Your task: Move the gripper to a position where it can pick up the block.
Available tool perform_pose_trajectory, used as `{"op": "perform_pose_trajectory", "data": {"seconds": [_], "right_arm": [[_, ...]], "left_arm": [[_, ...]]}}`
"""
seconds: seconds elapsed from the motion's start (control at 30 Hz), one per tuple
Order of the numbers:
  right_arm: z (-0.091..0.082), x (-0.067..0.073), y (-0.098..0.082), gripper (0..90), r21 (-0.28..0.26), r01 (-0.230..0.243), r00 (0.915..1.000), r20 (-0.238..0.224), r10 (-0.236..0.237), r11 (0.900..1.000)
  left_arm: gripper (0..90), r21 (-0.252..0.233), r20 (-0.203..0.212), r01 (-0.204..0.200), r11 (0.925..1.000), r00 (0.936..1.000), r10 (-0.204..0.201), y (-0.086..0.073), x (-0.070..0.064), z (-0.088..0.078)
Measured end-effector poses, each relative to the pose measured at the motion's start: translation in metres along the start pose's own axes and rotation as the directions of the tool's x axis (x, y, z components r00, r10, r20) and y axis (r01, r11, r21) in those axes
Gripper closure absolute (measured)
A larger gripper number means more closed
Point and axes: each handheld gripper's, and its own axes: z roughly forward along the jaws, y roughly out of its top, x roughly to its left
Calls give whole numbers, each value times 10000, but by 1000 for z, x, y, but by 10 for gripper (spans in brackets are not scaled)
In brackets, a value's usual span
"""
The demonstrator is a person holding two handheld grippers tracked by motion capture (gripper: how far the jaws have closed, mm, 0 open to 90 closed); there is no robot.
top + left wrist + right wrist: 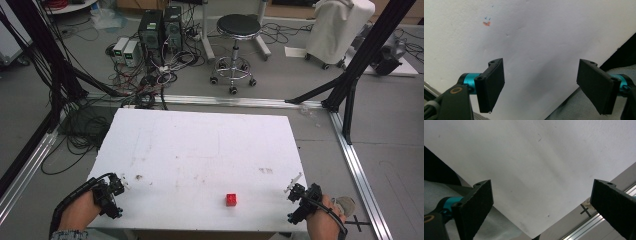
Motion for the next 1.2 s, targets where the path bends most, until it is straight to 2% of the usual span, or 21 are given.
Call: {"op": "perform_pose_trajectory", "data": {"seconds": [0.5, 0.67, 0.73, 0.77, 0.87, 0.93, 1.03, 1.13, 1.2], "right_arm": [[-3, -2, 2, 40, -95, 1, 10000, -84, -2, 10000], [-8, -6, 2, 40, -300, 49, 10000, -72, -51, 9995], [-10, -10, 2, 40, -350, 6, 10000, -35, -8, 9994], [-12, -14, 2, 40, -391, 162, 9998, -59, -165, 9991], [-15, -20, 1, 40, -453, 254, 9997, -45, -256, 9986], [-22, -33, -3, 40, -625, 298, 9995, -69, -303, 9976], [-26, -40, -6, 40, -730, 340, 9994, -33, -343, 9968], [-35, -52, -7, 40, -972, 765, 9969, -87, -777, 9923], [-40, -56, -4, 40, -1118, 1248, 9918, -122, -1270, 9859]], "left_arm": [[226, -30, -6, -47, 10000, 10000, 47, -1, -3, 0], [226, -91, -34, -1, 10000, 10000, 0, -1, -3, -1], [226, -102, -63, -2, 9999, 10000, 2, -2, -2, -1], [226, -89, -12, 8, 10000, 10000, -8, -2, -2, -1], [226, -99, -65, 16, 9999, 10000, -16, -2, -1, -1], [226, -140, -13, 16, 9999, 10000, -16, -2, 0, -2], [226, -125, -14, 20, 9999, 10000, -20, -2, 0, -2], [226, -185, -41, 86, 9998, 10000, -87, -2, 0, -2], [226, -176, -27, 89, 9998, 10000, -89, -2, 0, -2]]}}
